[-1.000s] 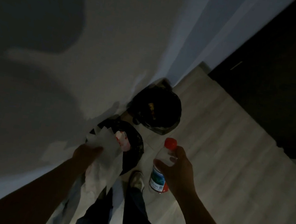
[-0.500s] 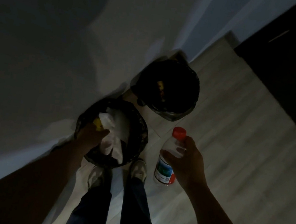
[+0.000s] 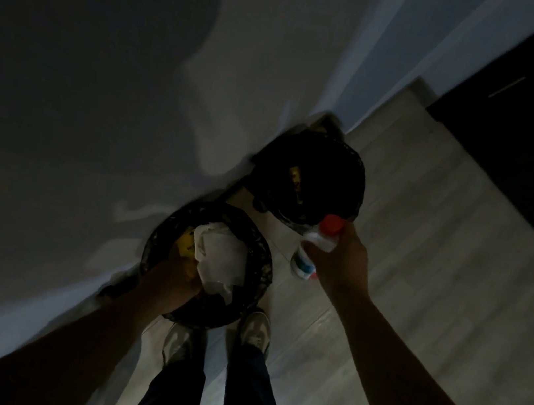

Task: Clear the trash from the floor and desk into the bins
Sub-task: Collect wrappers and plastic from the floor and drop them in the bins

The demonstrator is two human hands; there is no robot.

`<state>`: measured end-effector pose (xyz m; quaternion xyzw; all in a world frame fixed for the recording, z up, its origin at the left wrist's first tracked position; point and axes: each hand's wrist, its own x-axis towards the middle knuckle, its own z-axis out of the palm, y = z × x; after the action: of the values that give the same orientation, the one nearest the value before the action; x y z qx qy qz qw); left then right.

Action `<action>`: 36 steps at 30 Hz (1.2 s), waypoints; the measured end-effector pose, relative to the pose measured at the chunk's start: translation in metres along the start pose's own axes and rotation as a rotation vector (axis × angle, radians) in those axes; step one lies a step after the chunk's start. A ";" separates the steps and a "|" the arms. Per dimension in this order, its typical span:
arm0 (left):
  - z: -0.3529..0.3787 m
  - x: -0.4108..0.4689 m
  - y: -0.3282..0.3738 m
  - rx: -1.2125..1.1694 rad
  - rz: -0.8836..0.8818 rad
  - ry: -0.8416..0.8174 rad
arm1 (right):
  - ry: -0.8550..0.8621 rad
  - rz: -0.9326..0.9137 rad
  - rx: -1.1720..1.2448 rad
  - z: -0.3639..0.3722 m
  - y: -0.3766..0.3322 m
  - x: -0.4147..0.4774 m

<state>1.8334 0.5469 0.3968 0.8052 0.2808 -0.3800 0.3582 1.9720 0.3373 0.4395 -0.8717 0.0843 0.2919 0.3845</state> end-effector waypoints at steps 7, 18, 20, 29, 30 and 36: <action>-0.011 0.002 0.008 -0.052 -0.041 0.037 | 0.150 -0.151 -0.080 -0.009 -0.037 0.048; -0.031 -0.042 0.042 -0.030 0.008 0.110 | -0.082 -0.104 -0.327 -0.045 -0.037 -0.003; -0.036 -0.063 0.054 -0.016 0.038 0.148 | -0.103 -0.128 -0.367 -0.057 -0.038 -0.022; -0.058 -0.182 0.108 0.097 0.115 0.140 | -0.213 -0.235 -0.451 -0.111 -0.075 -0.116; -0.058 -0.195 0.112 0.094 0.108 0.152 | -0.229 -0.257 -0.469 -0.117 -0.081 -0.127; -0.060 -0.274 0.119 0.034 0.120 0.319 | -0.363 -0.426 -0.684 -0.137 -0.119 -0.187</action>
<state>1.7926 0.4753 0.6905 0.8766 0.2791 -0.2301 0.3175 1.9245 0.3063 0.6945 -0.8812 -0.2680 0.3657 0.1338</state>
